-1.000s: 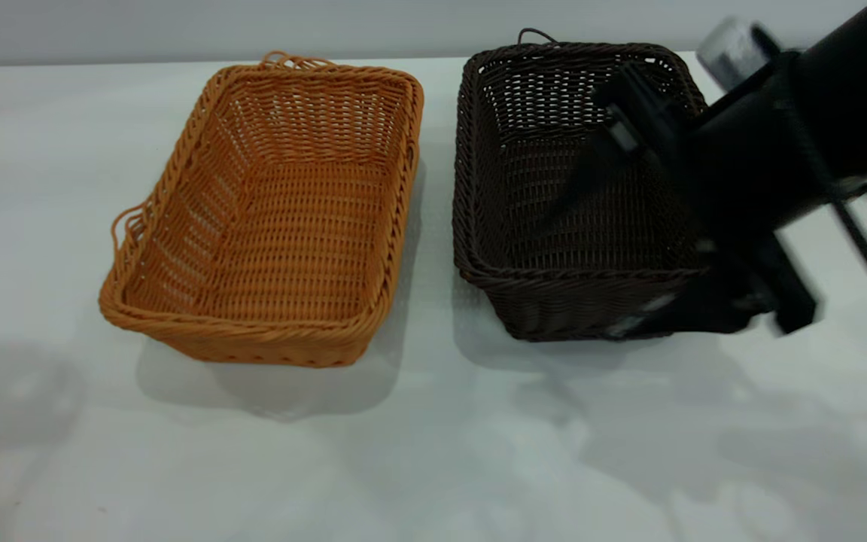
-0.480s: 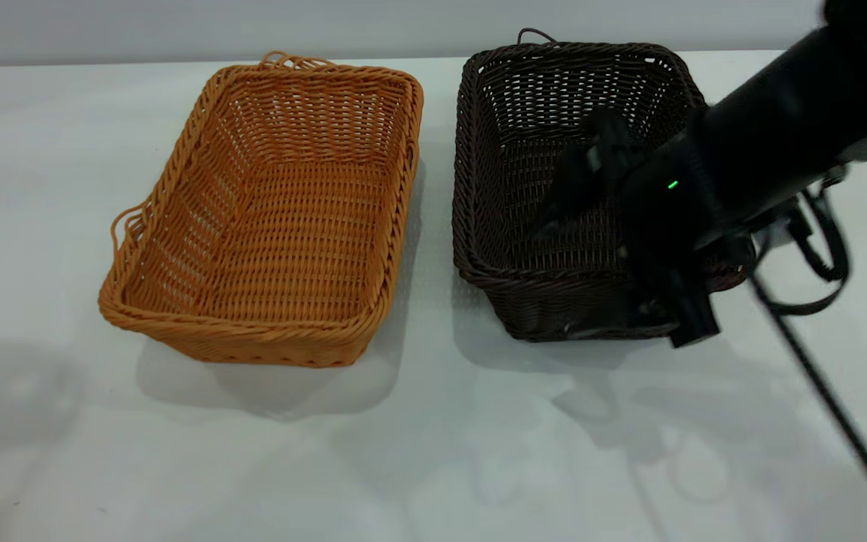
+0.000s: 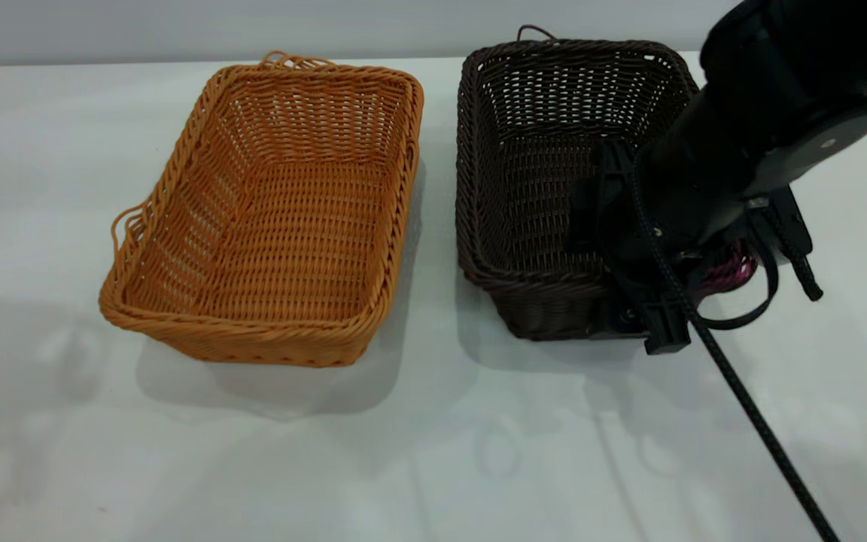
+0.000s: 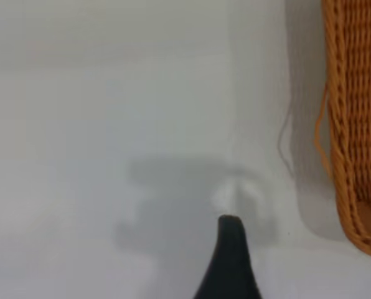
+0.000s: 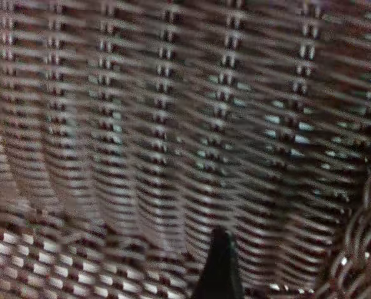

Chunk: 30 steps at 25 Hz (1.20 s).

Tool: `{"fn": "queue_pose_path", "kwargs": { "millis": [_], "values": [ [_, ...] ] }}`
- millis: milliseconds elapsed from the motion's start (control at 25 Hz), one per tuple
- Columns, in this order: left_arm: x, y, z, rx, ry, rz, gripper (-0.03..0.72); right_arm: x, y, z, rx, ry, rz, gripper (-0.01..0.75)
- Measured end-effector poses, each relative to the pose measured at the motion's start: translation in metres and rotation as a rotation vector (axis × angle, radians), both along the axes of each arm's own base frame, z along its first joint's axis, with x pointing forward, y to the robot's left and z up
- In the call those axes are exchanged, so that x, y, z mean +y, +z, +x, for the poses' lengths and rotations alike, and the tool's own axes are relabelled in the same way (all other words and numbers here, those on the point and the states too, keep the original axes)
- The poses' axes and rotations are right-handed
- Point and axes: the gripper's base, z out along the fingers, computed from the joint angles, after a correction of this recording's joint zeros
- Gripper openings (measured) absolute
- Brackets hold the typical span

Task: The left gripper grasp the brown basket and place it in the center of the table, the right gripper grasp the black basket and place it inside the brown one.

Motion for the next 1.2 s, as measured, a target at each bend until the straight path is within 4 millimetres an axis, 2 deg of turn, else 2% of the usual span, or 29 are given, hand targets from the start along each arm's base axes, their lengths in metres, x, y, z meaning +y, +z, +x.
{"fn": "queue_pose_path", "kwargs": {
  "millis": [280,360,600,840,1040,1200],
  "values": [
    [-0.01,-0.029,0.067,0.086,0.018,-0.051,0.552,0.002,-0.006,-0.001,0.021,0.004,0.015,0.531],
    [-0.02,-0.043,0.084,0.118,-0.002,-0.063,0.552,0.002,-0.007,-0.002,0.022,0.004,0.015,0.53],
    [-0.048,-0.103,0.124,0.219,-0.06,-0.064,0.552,0.002,-0.007,-0.002,0.023,0.003,0.015,0.53],
    [-0.056,-0.151,0.143,0.27,-0.047,-0.083,0.552,0.002,-0.007,-0.002,0.023,0.003,0.015,0.53],
    [-0.067,-0.184,0.141,0.322,-0.073,-0.088,0.552,0.001,-0.007,-0.001,0.022,-0.001,0.01,0.529],
    [-0.068,-0.198,0.139,0.347,-0.078,-0.082,0.524,0.0,-0.007,-0.001,0.016,-0.007,-0.005,0.492]
  ]
}}
